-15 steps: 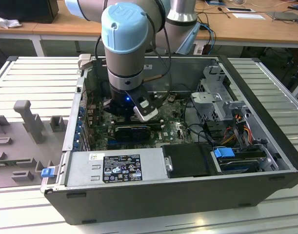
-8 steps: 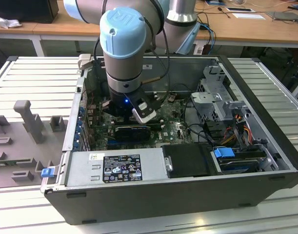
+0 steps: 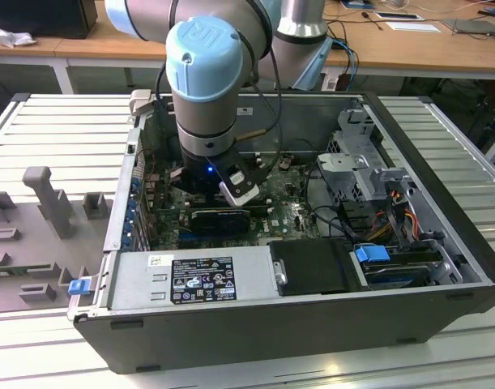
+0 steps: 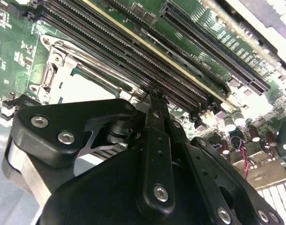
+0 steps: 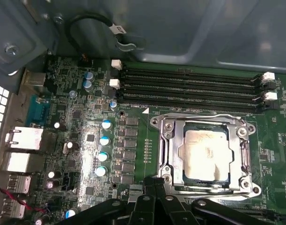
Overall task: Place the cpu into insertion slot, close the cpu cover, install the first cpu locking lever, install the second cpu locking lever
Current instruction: 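Install the second cpu locking lever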
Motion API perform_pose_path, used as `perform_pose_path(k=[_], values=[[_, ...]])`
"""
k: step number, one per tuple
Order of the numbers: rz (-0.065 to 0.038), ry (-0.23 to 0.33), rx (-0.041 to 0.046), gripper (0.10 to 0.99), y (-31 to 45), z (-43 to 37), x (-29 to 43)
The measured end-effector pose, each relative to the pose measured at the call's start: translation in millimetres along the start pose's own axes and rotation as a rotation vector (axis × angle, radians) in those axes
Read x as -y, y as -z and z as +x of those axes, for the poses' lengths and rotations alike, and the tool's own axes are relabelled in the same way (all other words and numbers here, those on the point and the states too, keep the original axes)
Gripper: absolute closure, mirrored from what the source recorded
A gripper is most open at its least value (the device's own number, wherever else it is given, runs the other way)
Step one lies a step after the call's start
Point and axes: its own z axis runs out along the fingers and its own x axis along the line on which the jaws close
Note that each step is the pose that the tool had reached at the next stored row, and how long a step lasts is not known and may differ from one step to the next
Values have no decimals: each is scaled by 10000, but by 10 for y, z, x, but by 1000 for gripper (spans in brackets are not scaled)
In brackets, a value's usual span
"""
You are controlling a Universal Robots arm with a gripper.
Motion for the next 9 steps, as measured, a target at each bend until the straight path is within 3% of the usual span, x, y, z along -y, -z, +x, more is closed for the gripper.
perform_pose_path(k=[3, 9], values=[[9, -1, -5, 980, 89, -2, -23], [11, -3, -11, 980, 184, -6, -48]])
